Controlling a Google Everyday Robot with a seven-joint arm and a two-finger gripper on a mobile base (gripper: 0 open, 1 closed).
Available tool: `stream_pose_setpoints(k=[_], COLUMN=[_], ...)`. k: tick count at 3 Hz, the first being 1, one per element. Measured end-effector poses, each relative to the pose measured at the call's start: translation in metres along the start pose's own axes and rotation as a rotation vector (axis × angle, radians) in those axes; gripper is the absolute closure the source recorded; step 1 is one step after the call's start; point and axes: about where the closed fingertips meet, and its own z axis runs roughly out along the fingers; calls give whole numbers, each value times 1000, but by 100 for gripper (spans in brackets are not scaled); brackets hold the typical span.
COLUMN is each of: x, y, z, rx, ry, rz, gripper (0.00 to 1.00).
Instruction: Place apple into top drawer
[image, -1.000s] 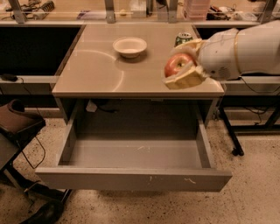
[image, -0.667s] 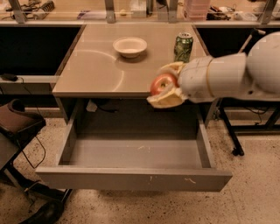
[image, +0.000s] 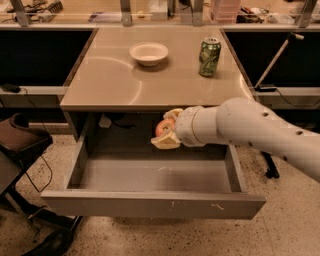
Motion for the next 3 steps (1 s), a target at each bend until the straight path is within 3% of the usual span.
stream_pose_setpoints(k=[1, 3], x=[32, 52], y=[-3, 38], z=[37, 50], rx=[12, 54], ry=[76, 88], rz=[92, 391], gripper=[100, 100])
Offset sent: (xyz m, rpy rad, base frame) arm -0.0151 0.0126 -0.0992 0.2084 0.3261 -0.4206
